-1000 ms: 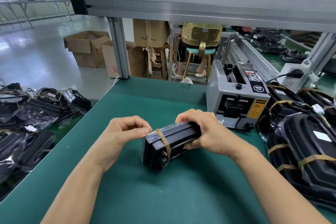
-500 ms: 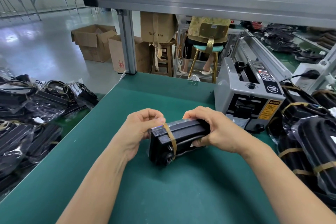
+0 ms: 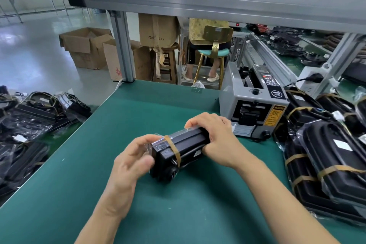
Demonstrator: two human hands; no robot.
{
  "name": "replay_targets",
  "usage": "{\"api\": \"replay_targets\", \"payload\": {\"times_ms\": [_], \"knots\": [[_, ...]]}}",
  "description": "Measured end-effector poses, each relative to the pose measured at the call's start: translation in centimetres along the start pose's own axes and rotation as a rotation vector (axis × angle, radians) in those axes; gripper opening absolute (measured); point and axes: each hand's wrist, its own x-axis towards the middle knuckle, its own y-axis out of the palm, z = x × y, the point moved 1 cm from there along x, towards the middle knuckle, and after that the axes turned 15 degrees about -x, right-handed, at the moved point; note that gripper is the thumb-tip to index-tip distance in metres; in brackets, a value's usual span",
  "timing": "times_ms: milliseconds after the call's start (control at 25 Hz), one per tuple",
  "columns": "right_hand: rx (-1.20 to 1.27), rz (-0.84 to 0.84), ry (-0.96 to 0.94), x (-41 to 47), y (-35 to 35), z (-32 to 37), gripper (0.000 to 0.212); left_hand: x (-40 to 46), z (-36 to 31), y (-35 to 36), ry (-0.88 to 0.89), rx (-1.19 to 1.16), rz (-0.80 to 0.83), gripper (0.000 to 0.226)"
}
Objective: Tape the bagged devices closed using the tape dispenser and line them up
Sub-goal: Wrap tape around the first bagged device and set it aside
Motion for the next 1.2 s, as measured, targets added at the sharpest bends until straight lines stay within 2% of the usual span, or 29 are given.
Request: {"api": "replay_targets", "payload": {"times_ms": [120, 200, 320, 400, 480, 560, 720, 1080, 1200], "knots": [[-0.048, -0.044, 0.044, -0.9, 0.5, 0.1, 0.075, -0.4, 0.6, 0.4, 0.014, 0.207, -0.097, 0.055], [-0.037, -0.216, 0.166, -2.6, 1.0, -0.6, 0.073, -0.3, 0.8, 0.6, 0.074, 0.248, -0.168, 0.06], [0.21, -0.524, 0.522, -5.4, 0.7, -3.4, 0.033, -0.4, 1.0, 0.9, 0.12, 0.265, -0.248, 0.052], [0.373, -0.603, 0.769, -6.1, -0.2, -5.9, 0.017, -0.6, 1.2, 1.5, 0.121, 0.322, -0.261, 0.053], [0.489, -0.623, 0.92, -5.7, -1.0, -7.7, 0.013, -0.9, 1.2, 2.3, 0.129, 0.408, -0.261, 0.058], [0.56, -0.632, 0.986, -4.3, -1.5, -8.5, 0.012, -1.0, 1.3, 2.9, 0.155, 0.491, -0.278, 0.067], [0.686, -0.634, 1.049, -1.3, -1.6, -9.0, 0.013, -1.4, 1.3, 3.5, 0.179, 0.553, -0.293, 0.074], [0.868, -0.68, 1.212, 0.8, -1.8, -9.2, 0.008, -1.6, 1.2, 3.5, 0.234, 0.582, -0.27, 0.072], [0.996, -0.626, 1.208, 0.2, -3.1, -6.8, 0.023, -1.7, 1.1, 3.8, 0.25, 0.567, -0.259, 0.071]]}}
